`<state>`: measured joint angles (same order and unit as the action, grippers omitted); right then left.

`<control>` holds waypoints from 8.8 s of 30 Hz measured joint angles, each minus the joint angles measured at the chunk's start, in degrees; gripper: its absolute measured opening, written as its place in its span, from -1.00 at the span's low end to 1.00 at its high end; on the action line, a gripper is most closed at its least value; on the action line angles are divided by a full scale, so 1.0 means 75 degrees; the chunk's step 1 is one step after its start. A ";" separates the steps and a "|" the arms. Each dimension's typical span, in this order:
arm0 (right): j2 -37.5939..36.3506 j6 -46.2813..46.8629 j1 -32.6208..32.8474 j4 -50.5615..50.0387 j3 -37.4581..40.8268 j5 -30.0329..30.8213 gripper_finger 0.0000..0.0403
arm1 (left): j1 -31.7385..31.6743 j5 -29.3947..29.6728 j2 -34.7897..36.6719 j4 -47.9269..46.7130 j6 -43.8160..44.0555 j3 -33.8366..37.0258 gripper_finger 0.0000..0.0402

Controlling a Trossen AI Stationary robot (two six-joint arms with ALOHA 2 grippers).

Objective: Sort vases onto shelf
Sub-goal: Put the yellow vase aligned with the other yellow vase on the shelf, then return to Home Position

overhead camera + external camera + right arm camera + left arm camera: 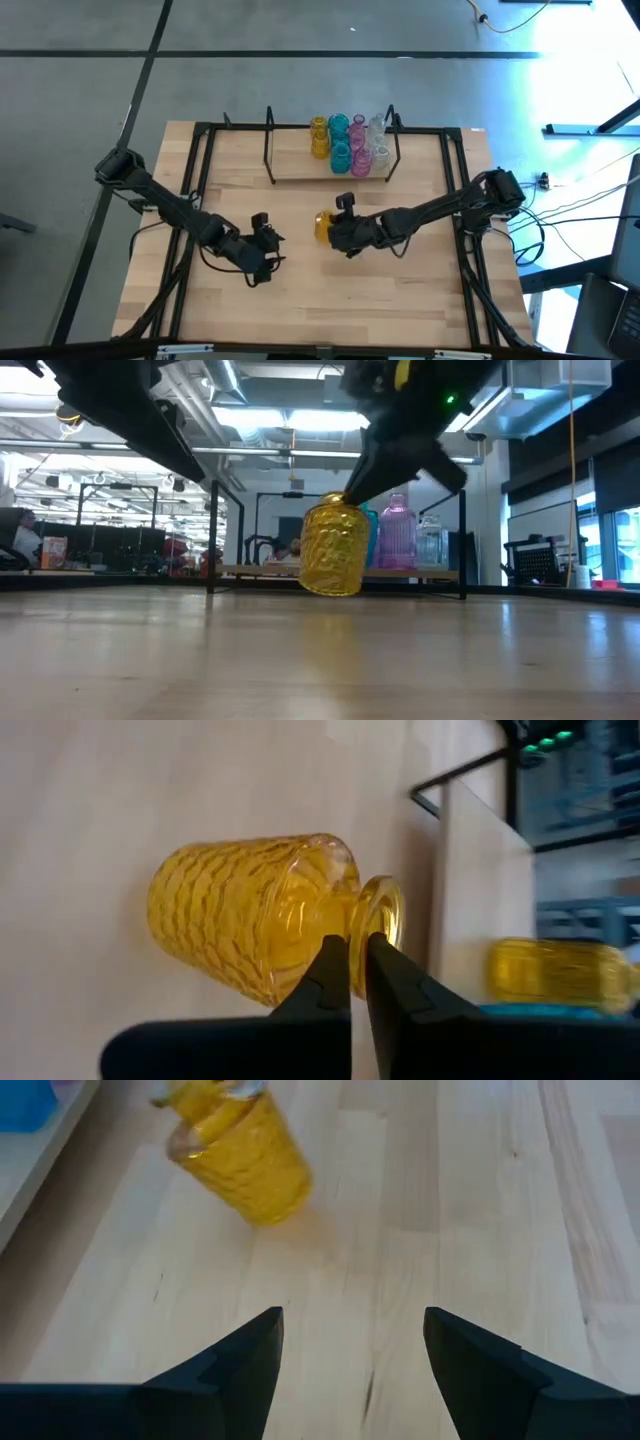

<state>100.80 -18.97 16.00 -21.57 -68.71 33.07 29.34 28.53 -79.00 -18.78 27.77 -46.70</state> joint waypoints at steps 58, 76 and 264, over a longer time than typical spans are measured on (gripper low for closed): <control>-0.0042 0.5137 0.2508 0.2502 0.3430 0.0586 -0.08 | -0.1885 -0.0024 -0.2058 0.5027 -0.2035 0.0000 0.47; -0.0042 0.5069 0.2517 0.2951 0.3421 0.0456 -0.07 | -0.2010 -0.0023 -0.2734 0.5059 -0.2119 -0.0003 0.40; -0.1350 0.3426 0.1922 0.2933 0.3420 -0.0402 -0.42 | -0.2541 -0.2249 0.3640 0.5768 -0.3908 0.3579 0.33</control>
<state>90.67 6.73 30.41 0.42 -43.06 30.05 10.28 11.67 -51.70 24.48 -1.54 -19.86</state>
